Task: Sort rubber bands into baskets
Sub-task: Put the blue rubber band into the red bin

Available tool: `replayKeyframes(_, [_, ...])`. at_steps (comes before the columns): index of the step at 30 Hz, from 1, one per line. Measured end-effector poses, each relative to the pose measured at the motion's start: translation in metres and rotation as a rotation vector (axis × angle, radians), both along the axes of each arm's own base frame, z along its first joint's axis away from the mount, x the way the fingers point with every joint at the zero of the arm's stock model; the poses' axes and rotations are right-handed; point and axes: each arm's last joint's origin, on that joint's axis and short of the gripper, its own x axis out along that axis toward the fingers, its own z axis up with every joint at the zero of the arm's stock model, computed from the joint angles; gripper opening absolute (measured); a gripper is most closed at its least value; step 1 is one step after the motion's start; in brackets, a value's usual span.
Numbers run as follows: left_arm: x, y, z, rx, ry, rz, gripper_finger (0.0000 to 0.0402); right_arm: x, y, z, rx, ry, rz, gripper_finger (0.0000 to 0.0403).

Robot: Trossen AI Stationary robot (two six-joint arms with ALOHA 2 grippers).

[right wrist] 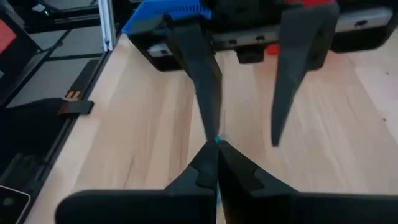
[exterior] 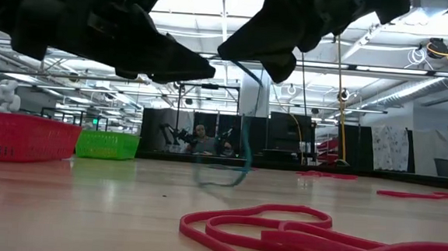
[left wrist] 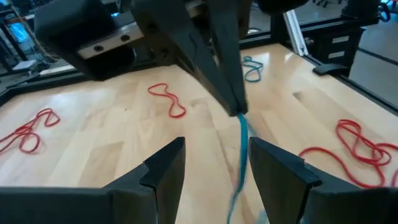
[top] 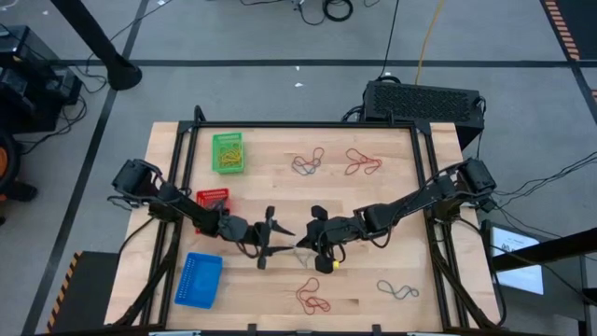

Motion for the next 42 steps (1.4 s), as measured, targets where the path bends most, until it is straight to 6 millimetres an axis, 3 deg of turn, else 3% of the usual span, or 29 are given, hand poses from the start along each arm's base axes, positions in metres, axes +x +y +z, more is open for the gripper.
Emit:
replayKeyframes(9, [0.0, 0.0, 0.0, -0.033, 0.008, -0.029, 0.0163, 0.002, 0.0, 0.003, -0.002, -0.037, 0.005, 0.0])
replayKeyframes(17, [0.0, 0.001, 0.002, -0.03, -0.006, -0.035, 0.0015, 0.001, -0.001, 0.002, -0.012, -0.027, 0.002, 0.0])
replayKeyframes(22, [-0.001, 0.002, 0.009, -0.035, -0.021, -0.031, 0.0006, 0.001, -0.001, 0.002, -0.054, -0.033, 0.025, 0.0013])
replayKeyframes(27, [-0.007, 0.005, 0.018, -0.013, 0.02, 0.005, 0.0004, 0.001, -0.007, -0.001, -0.096, -0.001, 0.029, 0.0057])
replayKeyframes(33, [-0.036, 0.009, 0.046, 0.038, 0.129, 0.108, 0.0003, -0.002, -0.017, -0.009, -0.087, 0.107, -0.01, 0.0106])
replayKeyframes(42, [-0.117, 0.037, 0.089, -0.055, 0.28, 0.289, 0.0002, -0.006, -0.018, -0.014, -0.078, 0.175, -0.024, 0.0127])
